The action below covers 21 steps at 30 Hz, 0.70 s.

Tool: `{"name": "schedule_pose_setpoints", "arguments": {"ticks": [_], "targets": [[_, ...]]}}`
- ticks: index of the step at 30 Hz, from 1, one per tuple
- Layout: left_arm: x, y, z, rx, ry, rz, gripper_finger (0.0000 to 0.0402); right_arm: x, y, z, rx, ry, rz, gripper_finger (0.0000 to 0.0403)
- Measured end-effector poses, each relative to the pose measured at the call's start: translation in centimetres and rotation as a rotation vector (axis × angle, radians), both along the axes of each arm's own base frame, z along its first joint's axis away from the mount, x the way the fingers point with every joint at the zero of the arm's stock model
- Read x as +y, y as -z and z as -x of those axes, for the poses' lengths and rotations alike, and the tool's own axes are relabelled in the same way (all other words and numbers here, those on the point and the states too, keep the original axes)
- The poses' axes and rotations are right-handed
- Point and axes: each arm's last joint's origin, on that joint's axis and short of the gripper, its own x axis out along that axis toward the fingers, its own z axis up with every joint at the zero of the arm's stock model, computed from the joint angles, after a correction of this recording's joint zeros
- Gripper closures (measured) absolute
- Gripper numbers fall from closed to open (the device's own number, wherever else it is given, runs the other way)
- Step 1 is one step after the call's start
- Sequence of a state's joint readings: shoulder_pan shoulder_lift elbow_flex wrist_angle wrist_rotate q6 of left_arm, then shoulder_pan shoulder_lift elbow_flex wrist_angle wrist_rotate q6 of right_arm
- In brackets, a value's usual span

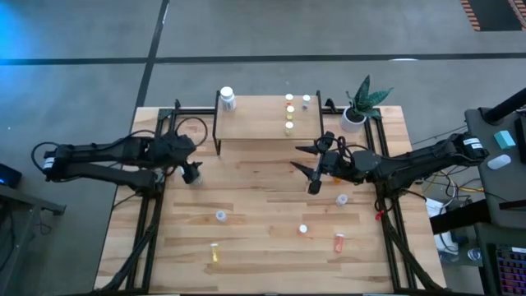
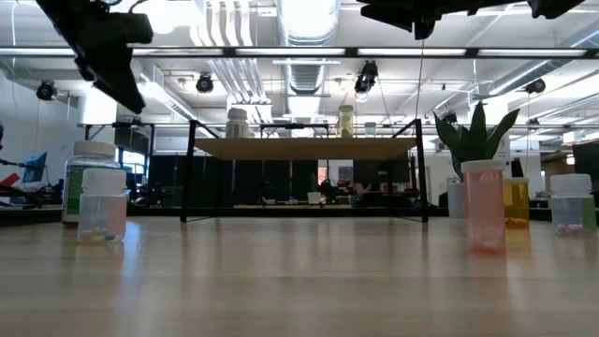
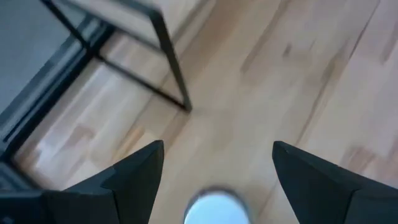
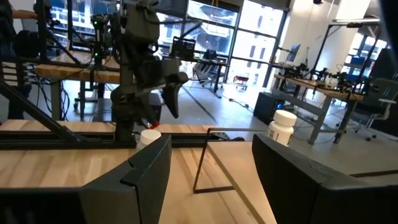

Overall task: Pick and place medicine bottles onto shelf by color
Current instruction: Put the white green pill bottle on the shelf

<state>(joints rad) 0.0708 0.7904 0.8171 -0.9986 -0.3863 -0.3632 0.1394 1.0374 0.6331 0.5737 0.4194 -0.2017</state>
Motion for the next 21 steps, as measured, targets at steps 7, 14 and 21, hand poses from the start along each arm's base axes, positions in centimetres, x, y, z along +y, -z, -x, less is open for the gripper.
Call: {"name": "schedule_pose_setpoints", "arguments": {"ticks": [7,14,21], "targets": [[-0.3,1.6,-0.7,0.159,0.031,0.163,0.0118,0.2,0.1,-0.1,0.005,-0.036,0.007,0.0167],[-0.2,2.0,-0.6,0.322,0.000,0.186,0.0118,0.2,0.1,-0.1,-0.001,-0.039,-0.024,0.0095],[0.4,1.4,-0.7,0.292,-0.031,0.186,0.0118,0.2,0.2,-0.1,-0.007,-0.041,-0.051,0.0049]]}}
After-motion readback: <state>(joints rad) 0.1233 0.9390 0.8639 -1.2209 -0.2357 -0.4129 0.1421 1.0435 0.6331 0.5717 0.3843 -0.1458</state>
